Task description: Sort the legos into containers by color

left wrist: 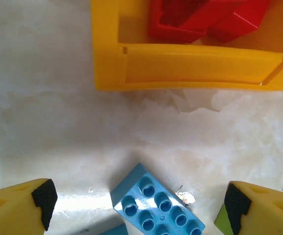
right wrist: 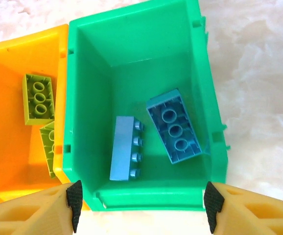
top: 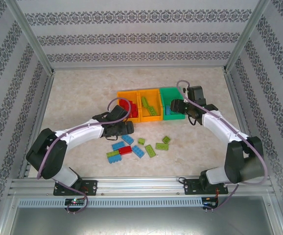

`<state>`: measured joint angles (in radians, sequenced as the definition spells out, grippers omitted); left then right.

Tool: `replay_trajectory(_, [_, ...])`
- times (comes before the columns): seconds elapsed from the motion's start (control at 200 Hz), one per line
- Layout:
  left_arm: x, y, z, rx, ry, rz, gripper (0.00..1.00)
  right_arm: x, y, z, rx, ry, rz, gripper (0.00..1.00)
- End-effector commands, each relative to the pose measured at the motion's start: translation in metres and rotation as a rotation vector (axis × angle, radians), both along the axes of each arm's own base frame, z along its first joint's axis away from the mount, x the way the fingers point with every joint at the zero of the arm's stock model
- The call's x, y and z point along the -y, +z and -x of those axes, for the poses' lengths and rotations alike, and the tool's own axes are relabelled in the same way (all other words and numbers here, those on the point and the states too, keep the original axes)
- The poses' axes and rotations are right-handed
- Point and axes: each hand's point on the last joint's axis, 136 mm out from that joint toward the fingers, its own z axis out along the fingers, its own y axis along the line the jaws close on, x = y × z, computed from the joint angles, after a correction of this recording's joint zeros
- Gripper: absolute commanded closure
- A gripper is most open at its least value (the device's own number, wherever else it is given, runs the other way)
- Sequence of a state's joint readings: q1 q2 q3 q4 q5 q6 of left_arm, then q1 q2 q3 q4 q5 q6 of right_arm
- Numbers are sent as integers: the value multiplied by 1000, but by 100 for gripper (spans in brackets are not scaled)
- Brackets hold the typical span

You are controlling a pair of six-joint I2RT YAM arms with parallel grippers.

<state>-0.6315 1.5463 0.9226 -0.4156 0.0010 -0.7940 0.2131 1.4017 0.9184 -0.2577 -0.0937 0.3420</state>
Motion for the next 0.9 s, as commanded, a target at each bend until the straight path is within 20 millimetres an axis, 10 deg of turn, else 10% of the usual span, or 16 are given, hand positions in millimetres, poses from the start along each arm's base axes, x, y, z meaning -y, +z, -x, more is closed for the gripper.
replay_trajectory(0.0, [4, -6, 11, -61, 1, -25, 10, 9, 2, 5, 24, -22, 15, 30])
replay_trajectory(0.894, [50, -25, 7, -116, -29, 6, 15, 27, -6, 18, 18, -40, 2, 26])
